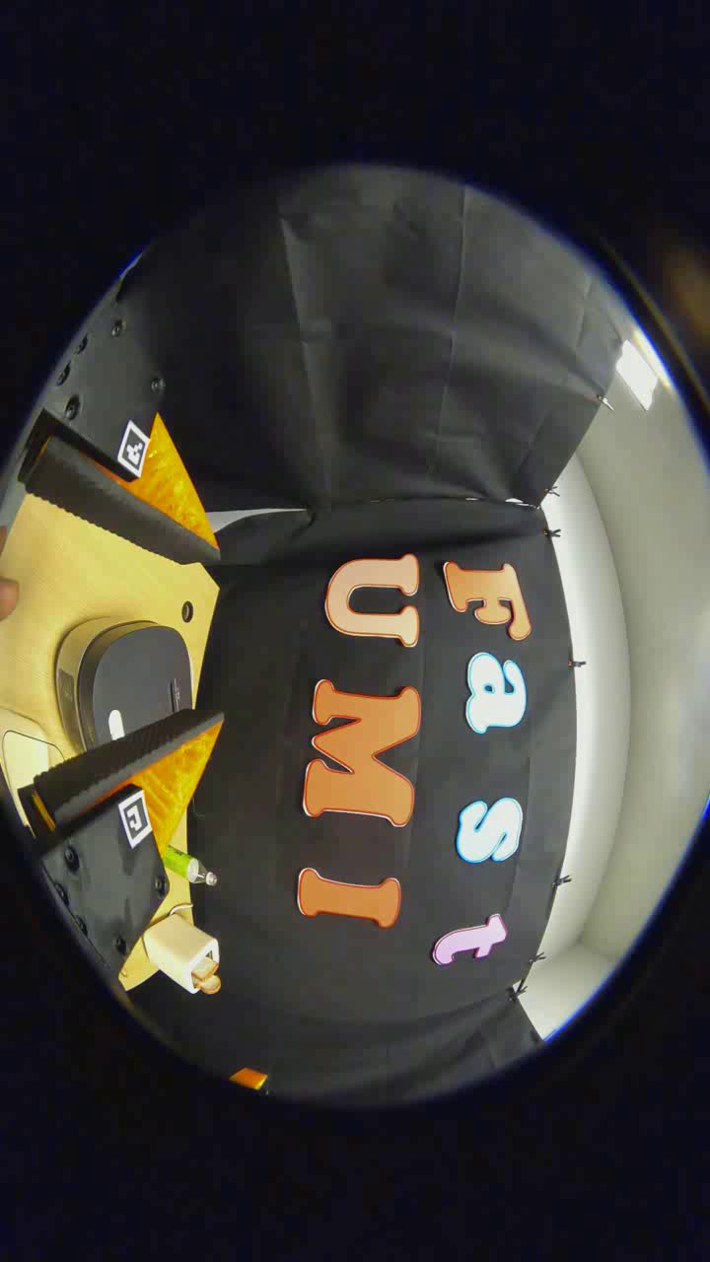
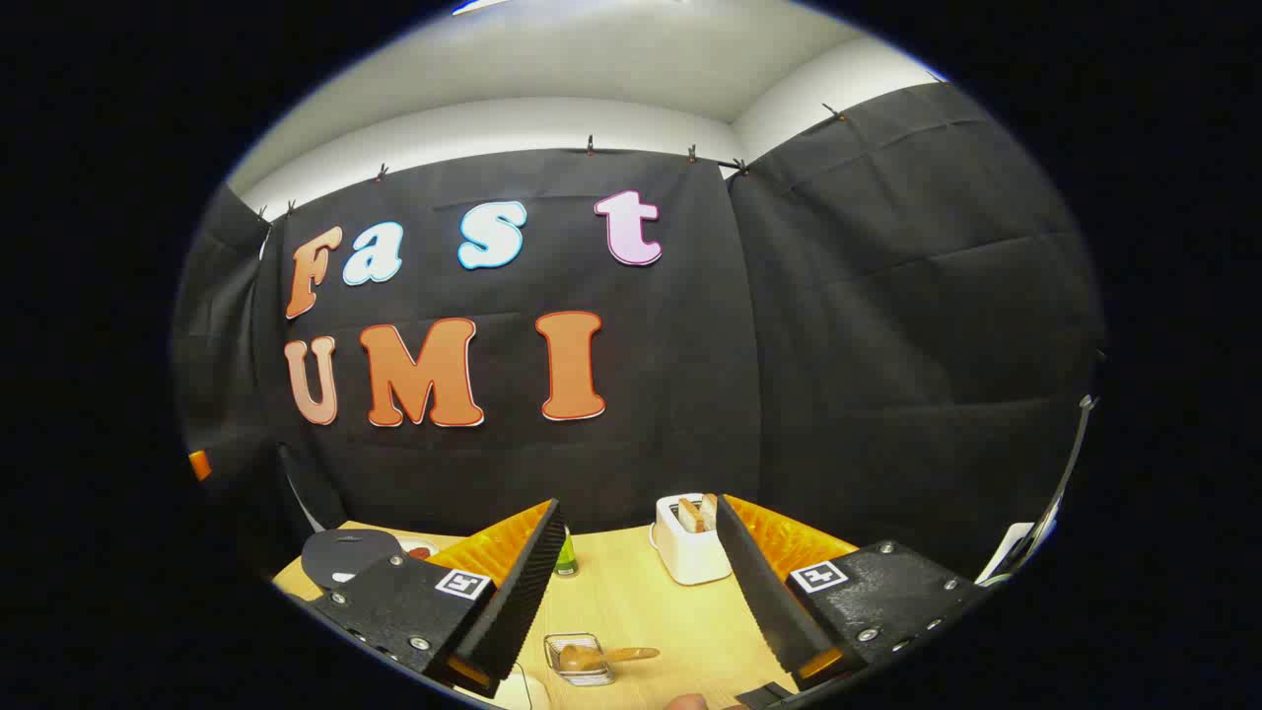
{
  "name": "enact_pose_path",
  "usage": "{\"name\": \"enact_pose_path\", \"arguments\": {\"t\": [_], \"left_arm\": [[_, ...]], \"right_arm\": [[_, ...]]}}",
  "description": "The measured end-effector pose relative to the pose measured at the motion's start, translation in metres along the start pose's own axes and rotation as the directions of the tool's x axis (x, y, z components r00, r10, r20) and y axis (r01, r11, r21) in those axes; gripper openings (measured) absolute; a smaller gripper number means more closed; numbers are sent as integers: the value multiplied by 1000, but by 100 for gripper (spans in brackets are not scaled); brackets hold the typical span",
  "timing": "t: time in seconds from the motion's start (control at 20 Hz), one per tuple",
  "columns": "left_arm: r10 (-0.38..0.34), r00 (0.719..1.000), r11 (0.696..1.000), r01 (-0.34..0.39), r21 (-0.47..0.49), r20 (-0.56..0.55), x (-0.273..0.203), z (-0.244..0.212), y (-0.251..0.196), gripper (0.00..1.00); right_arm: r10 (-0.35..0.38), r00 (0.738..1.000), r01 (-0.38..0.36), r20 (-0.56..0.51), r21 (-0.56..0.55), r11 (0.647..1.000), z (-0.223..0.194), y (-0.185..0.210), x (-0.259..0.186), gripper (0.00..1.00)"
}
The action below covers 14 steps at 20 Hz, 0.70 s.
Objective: Close the left gripper, press the button to open the rice cooker; take a wooden spoon from the chopstick holder with the right hand, scoop a spoonful of rice and pour it into the rice cooker, then put the wooden spoon back into the chopstick holder.
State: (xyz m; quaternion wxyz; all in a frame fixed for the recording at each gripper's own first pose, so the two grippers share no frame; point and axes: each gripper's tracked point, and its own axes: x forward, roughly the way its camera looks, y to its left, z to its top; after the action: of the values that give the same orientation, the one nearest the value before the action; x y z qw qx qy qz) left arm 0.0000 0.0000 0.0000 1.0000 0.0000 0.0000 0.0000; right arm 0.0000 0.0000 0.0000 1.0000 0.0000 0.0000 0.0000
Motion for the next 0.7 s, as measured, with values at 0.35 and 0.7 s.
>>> {"name": "enact_pose_path", "arguments": {"t": [0.35,0.7], "left_arm": [[-28,1000,1000,28,12,13,-5,9,-4,100],[-48,998,998,48,32,26,-8,12,-7,100]], "right_arm": [[12,1000,-12,3,9,1000,4,-4,-1,100],[5,1000,-5,4,-16,1000,7,-6,-5,100]]}}
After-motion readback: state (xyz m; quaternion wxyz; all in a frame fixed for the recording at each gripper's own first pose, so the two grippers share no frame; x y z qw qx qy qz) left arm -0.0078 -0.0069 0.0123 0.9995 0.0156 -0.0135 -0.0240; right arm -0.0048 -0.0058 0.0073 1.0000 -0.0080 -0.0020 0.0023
